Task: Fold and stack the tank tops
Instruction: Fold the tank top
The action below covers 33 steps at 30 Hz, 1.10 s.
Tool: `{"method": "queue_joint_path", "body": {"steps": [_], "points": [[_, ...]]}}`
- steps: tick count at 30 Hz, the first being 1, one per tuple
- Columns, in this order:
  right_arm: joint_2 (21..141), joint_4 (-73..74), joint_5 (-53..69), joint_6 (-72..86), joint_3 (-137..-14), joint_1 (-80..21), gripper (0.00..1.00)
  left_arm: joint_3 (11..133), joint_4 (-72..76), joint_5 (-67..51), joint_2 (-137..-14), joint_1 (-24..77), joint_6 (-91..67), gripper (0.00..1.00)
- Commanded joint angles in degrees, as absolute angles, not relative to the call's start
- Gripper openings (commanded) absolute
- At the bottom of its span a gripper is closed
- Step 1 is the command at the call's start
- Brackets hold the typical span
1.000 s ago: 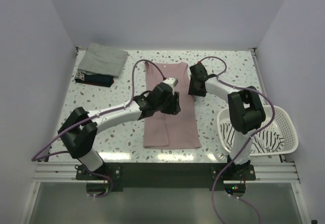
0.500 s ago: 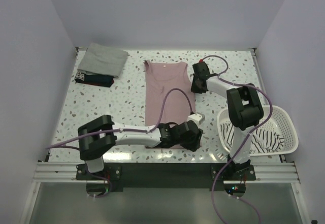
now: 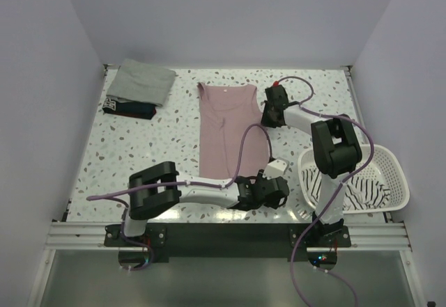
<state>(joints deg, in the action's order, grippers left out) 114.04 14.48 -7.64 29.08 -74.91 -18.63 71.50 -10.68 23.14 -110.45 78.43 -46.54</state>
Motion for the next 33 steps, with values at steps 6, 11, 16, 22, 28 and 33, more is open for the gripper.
{"method": "queue_joint_path", "body": {"steps": [6, 11, 16, 22, 28, 33], "points": [[113.7, 13.8, -5.7, 30.1, -74.4, -18.5, 0.00, 77.6, -12.5, 30.4, -114.5, 80.8, -45.8, 0.46], [113.8, 14.0, -5.6, 30.3, -74.4, -18.5, 0.00, 78.2, -12.1, 30.8, -115.9, 80.9, -45.5, 0.42], [113.9, 14.0, -5.6, 30.3, -74.6, -18.5, 0.00, 78.7, -11.8, 31.0, -117.4, 80.9, -45.2, 0.39], [113.4, 14.3, -5.7, 30.3, -74.6, -18.5, 0.00, 78.8, -12.7, 31.7, -118.4, 80.9, -45.6, 0.27], [112.1, 16.3, -7.5, 30.1, -75.1, -18.5, 0.00, 77.0, -12.0, 31.9, -114.4, 81.0, -45.7, 0.00], [110.0, 20.2, -9.9, 30.4, -76.1, -18.5, 0.00, 68.7, -6.7, 30.2, -104.8, 81.3, -46.1, 0.00]]}}
